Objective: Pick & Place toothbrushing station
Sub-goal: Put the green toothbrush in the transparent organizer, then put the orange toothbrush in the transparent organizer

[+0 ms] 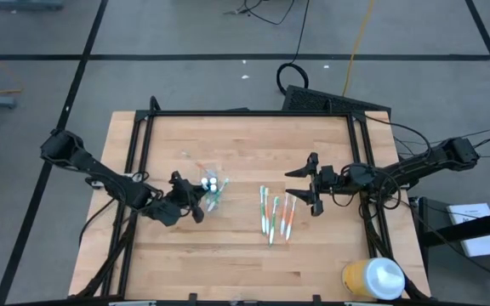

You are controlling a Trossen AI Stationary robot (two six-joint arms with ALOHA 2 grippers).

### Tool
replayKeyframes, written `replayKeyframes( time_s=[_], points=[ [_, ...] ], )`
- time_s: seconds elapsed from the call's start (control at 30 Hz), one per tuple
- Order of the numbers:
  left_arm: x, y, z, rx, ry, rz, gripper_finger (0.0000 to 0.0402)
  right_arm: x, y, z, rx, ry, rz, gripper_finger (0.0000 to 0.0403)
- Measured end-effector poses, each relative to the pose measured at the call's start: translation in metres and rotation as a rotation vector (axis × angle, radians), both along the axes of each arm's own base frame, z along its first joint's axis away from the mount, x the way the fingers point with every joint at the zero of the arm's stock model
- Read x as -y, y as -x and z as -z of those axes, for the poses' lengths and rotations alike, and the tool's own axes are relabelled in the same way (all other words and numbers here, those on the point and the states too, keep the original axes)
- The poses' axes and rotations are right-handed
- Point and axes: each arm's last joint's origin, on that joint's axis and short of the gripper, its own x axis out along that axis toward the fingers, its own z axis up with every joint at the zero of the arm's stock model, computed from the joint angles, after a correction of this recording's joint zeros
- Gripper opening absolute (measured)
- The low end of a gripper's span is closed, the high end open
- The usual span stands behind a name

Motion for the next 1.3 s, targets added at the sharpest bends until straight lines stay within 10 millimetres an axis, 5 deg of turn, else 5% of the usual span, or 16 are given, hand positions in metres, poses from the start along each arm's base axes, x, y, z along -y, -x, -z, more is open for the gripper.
replayKeyframes(
  time_s=[0.87, 1.3],
  points=[
    [0.0016, -0.0021, 0.0051, 0.002, 0.064, 0.004, 0.0039, 0.0001, -0.0001, 0.0005, -0.005, 0.004, 0.001, 0.0222],
    [-0.0041, -0.0063, 0.0053, -0.007, 0.134, 0.032, 0.0222, 0.0000, -0.0001, 0.0005, -0.005, 0.004, 0.001, 0.0222]
  ],
)
